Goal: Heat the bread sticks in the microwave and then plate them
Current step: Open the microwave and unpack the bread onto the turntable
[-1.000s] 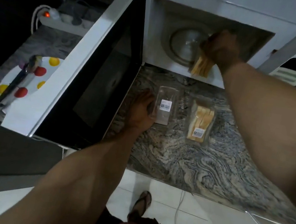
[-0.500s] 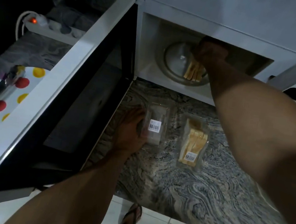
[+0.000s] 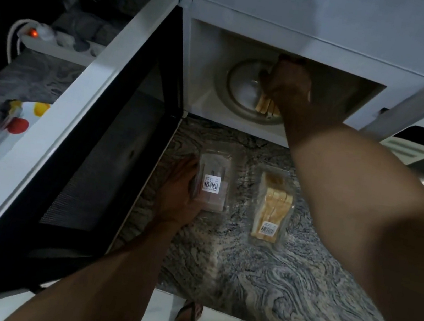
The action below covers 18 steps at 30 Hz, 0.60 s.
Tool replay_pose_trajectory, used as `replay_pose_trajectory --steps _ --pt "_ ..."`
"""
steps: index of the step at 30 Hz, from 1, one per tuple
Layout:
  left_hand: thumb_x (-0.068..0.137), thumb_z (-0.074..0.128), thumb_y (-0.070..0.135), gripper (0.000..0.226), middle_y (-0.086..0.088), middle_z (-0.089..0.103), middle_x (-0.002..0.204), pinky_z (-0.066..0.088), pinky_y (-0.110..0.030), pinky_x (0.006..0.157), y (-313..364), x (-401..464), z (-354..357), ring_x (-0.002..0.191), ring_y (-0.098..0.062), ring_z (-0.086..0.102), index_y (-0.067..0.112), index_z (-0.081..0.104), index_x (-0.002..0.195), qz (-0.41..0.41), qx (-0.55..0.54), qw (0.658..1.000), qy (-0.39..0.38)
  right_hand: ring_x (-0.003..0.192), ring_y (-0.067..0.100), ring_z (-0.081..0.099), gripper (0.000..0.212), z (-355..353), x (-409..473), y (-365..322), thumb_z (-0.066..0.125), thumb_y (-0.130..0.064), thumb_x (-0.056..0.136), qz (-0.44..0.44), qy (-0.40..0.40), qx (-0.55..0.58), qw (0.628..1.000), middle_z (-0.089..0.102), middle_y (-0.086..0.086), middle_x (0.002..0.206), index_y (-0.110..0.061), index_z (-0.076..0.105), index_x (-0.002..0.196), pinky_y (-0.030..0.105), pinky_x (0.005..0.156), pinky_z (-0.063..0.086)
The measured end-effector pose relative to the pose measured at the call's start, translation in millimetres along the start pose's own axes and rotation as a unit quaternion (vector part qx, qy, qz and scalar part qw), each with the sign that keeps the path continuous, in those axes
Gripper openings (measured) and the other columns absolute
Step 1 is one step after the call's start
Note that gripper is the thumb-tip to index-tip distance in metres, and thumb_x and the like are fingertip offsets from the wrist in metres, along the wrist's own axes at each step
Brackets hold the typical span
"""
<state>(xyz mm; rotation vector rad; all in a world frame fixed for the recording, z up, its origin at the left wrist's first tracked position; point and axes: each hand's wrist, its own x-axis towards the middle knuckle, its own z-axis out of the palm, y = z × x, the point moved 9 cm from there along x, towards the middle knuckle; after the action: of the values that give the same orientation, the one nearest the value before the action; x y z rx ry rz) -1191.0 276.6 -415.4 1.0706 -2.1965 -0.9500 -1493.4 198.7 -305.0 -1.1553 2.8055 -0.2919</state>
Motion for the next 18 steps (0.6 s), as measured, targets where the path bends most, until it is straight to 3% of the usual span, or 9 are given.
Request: replay_pose_trajectory --steps 5,8,11,14,18 --pt "0.078 0.054 0.046 0.061 -0.005 0.055 0.139 0.027 -0.021 0.112 -1 3 1 0.13 -0.019 0.046 0.016 0.06 0.131 -0.004 0.008 1.0 -0.01 0.136 0.044 0.035 0.083 -6 -25 -2 0.055 -0.058 0.089 -0.003 0.046 -0.031 0.998 0.035 0.027 0.149 -0.007 0.032 0.149 0.049 0.109 0.034" --pt "0.077 0.057 0.041 0.059 -0.003 0.056 0.138 0.037 -0.034 0.111 -3 2 0 0.129 -0.022 0.048 0.017 0.061 0.13 -0.009 0.01 1.0 -0.008 0.135 0.041 0.035 0.078 -18 -55 -11 0.056 -0.056 0.087 -0.034 0.097 -0.031 0.994 0.035 0.024 0.148 -0.009 0.038 0.146 0.045 0.109 0.032" --pt "0.075 0.056 0.042 0.057 -0.004 0.059 0.133 0.041 -0.039 0.107 -1 2 -2 0.125 -0.024 0.052 0.017 0.063 0.126 -0.009 0.017 1.0 -0.001 0.131 0.039 0.042 0.065 -19 -96 -28 0.057 -0.05 0.089 -0.097 0.097 0.059 0.989 0.043 0.019 0.144 -0.012 0.048 0.141 0.04 0.106 0.038" --pt "0.075 0.052 0.046 0.06 -0.007 0.059 0.132 0.042 -0.039 0.106 -4 2 0 0.123 -0.026 0.053 0.015 0.064 0.125 -0.031 0.02 0.999 -0.012 0.127 0.032 0.051 0.06 -6 -139 -40 0.057 -0.051 0.092 -0.111 -0.003 0.166 0.98 0.042 0.012 0.146 -0.021 0.048 0.143 0.037 0.103 0.046" --pt "0.075 0.054 0.043 0.058 -0.011 0.061 0.129 0.044 -0.039 0.103 -7 1 2 0.12 -0.029 0.055 0.012 0.066 0.122 -0.053 0.013 0.998 -0.028 0.142 0.032 0.034 0.081 23 -194 -38 0.051 -0.062 0.087 -0.064 -0.154 0.258 0.952 0.024 0.003 0.16 -0.033 0.02 0.156 0.039 0.107 0.037"
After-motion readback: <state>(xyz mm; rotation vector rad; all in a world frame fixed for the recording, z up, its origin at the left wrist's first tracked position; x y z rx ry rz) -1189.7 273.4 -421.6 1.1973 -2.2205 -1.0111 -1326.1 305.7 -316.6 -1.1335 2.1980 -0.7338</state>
